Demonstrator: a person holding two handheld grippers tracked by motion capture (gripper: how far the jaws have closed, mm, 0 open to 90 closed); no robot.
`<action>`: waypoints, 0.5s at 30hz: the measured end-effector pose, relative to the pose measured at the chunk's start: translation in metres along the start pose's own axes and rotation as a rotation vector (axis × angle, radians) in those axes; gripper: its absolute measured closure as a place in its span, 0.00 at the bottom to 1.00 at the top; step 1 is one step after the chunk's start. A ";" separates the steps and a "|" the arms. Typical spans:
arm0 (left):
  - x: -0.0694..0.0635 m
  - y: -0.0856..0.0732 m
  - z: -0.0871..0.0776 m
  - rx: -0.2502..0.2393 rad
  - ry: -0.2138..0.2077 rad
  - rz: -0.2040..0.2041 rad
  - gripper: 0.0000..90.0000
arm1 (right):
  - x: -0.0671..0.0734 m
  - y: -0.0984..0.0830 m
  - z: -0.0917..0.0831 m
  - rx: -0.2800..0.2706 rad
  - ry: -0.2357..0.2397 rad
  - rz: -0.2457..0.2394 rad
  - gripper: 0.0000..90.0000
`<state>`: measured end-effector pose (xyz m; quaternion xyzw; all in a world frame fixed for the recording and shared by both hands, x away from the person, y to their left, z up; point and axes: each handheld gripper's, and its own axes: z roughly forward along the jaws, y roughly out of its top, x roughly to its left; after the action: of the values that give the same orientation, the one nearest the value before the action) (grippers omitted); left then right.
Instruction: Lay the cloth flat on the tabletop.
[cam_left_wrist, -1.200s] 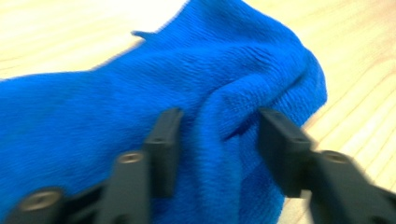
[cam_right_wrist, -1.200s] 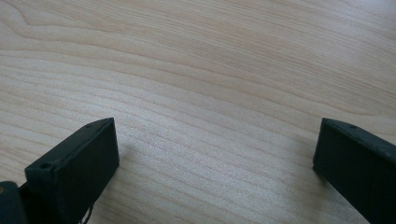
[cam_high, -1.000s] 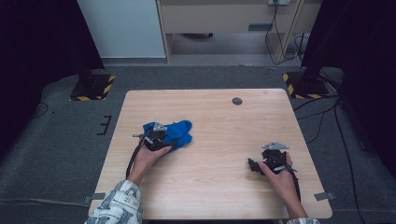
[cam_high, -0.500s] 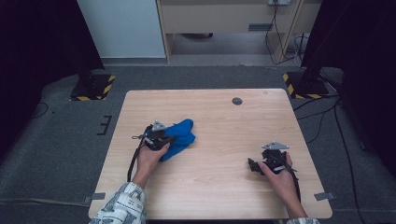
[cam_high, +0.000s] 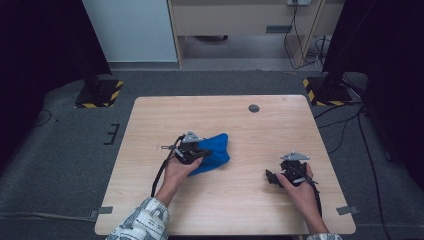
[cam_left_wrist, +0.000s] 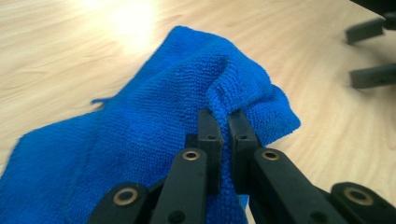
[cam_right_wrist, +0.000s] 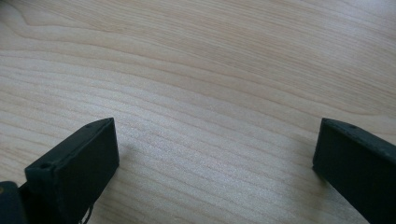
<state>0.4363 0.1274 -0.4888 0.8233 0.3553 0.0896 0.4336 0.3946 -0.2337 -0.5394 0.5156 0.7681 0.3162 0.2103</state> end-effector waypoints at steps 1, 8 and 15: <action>-0.004 0.001 0.002 0.002 -0.009 0.007 0.96 | 0.000 0.000 0.000 0.001 0.001 0.002 0.01; -0.030 0.005 0.007 0.002 -0.076 0.037 0.95 | 0.000 0.000 -0.001 -0.002 0.002 -0.001 0.01; -0.042 -0.001 0.003 -0.002 -0.094 0.039 0.91 | 0.000 0.000 -0.001 0.000 0.004 -0.002 0.01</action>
<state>0.4064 0.0978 -0.4842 0.8329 0.3185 0.0597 0.4486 0.3941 -0.2344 -0.5392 0.5142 0.7689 0.3173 0.2090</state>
